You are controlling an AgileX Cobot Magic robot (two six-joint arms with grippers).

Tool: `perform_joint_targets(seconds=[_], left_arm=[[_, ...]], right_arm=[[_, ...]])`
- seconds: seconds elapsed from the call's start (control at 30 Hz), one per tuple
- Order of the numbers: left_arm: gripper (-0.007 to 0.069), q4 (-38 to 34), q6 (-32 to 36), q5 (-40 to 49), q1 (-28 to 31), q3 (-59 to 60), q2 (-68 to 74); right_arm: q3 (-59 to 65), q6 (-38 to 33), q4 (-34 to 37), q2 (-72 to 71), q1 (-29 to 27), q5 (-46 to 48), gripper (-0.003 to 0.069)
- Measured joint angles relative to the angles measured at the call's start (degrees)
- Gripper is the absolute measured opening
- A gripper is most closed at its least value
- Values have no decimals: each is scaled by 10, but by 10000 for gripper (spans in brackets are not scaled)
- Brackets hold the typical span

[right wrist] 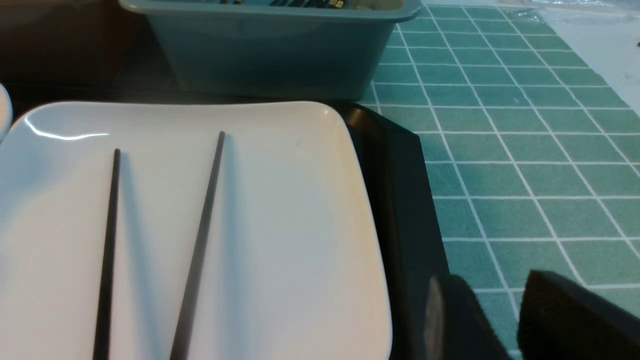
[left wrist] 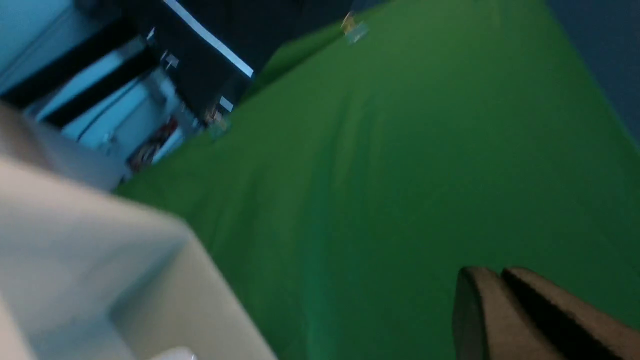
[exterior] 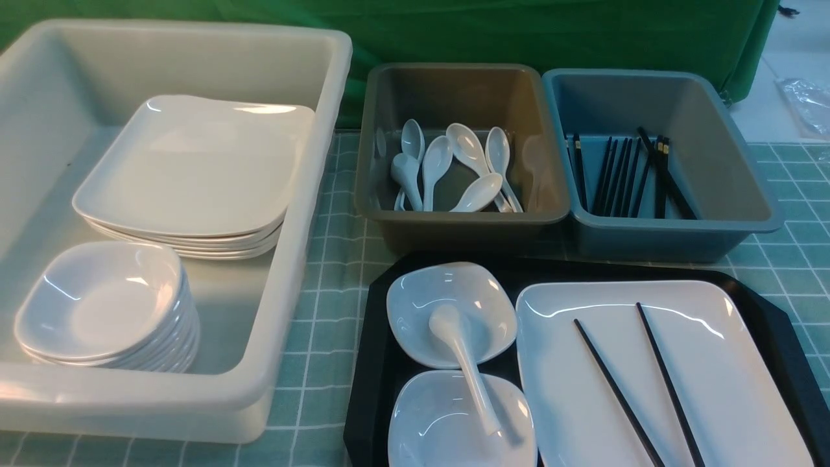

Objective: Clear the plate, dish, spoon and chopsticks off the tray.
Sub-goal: Use the left arm to grab a soup spoon from the plate

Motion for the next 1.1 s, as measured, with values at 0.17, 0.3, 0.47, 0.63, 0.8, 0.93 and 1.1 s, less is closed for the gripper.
perform_joint_targets(seconds=[0.17,0.3,0.47,0.63,0.8,0.93,1.1], left_arm=[[17,87,0,5,0,-84,19],[17,148,34,182,0,-254,115],[17,193,50,535,0,-500,307],[17,165,134,832,0,-633,518],[3,134,190,877,-29,-642,622],[1,177,145,868,-137,-645,656],[0,337,-14,863,-331,-647,725]], right_arm=[[0,0,0,0,0,-17,241],[0,35,14,0,0,-59,241],[0,193,77,0,0,-192,241],[0,277,90,0,0,-260,241],[0,256,90,0,0,-300,230],[-60,246,90,12,10,-183,101],[-250,175,90,117,47,68,26]])
